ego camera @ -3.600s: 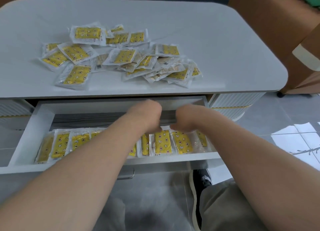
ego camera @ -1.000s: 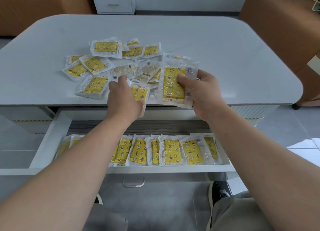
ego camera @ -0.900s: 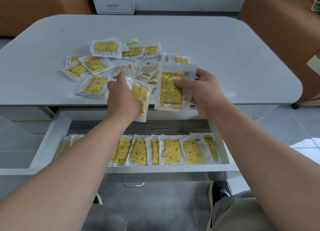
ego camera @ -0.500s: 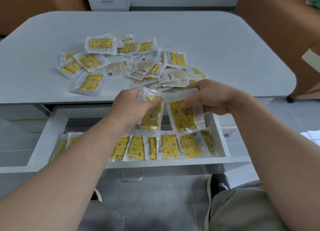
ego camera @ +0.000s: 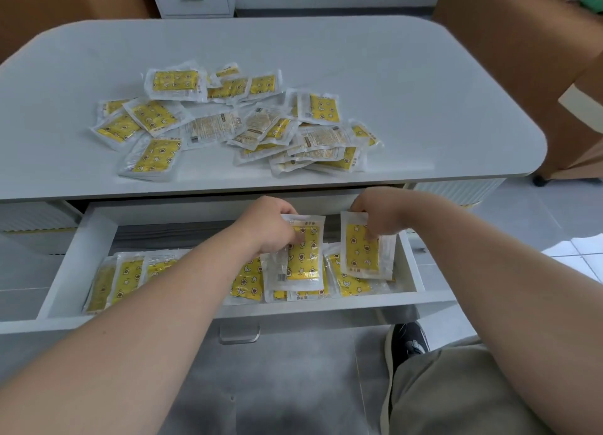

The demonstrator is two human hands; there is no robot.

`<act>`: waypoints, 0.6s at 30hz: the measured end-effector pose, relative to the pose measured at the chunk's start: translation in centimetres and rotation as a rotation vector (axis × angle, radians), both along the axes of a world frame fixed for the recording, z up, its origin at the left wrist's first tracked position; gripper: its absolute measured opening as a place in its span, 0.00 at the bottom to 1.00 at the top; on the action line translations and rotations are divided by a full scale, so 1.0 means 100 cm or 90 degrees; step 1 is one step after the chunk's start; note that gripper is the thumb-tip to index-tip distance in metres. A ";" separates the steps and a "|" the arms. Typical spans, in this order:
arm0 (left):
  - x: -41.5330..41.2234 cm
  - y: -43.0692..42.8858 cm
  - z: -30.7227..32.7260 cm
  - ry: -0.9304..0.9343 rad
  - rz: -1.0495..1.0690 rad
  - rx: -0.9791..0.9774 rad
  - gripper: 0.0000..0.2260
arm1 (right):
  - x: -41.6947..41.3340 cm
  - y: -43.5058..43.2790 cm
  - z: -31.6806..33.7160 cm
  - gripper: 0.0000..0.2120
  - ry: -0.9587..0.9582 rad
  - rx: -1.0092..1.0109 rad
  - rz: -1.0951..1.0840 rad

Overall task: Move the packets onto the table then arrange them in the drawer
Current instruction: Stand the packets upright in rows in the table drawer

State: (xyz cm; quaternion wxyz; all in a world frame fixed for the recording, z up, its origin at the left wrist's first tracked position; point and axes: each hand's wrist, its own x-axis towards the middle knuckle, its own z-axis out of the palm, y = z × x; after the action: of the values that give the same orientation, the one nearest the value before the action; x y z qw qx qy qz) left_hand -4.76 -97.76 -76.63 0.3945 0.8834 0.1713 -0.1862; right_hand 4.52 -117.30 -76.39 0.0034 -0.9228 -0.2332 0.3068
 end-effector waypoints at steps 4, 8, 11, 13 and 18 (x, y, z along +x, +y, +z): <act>0.006 -0.010 -0.006 0.011 -0.041 0.010 0.09 | 0.000 0.001 -0.012 0.19 0.041 -0.041 0.060; 0.015 -0.018 -0.012 0.017 -0.060 0.010 0.08 | 0.002 0.004 -0.027 0.20 0.053 -0.106 0.111; 0.021 -0.021 -0.016 0.025 -0.059 0.002 0.08 | 0.003 0.003 -0.039 0.27 0.033 -0.140 0.127; 0.025 -0.022 -0.018 0.034 -0.060 -0.001 0.08 | 0.005 0.002 -0.047 0.32 0.014 -0.160 0.137; 0.032 -0.020 -0.022 0.082 -0.045 -0.040 0.09 | 0.004 -0.001 -0.059 0.36 -0.021 -0.222 0.156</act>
State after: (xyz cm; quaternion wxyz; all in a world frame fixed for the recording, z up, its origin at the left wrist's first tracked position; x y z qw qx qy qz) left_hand -1.51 -99.78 -78.88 0.4038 0.8620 0.1592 -0.2618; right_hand 4.88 -117.37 -82.27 -0.1977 -0.8790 -0.2871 0.3253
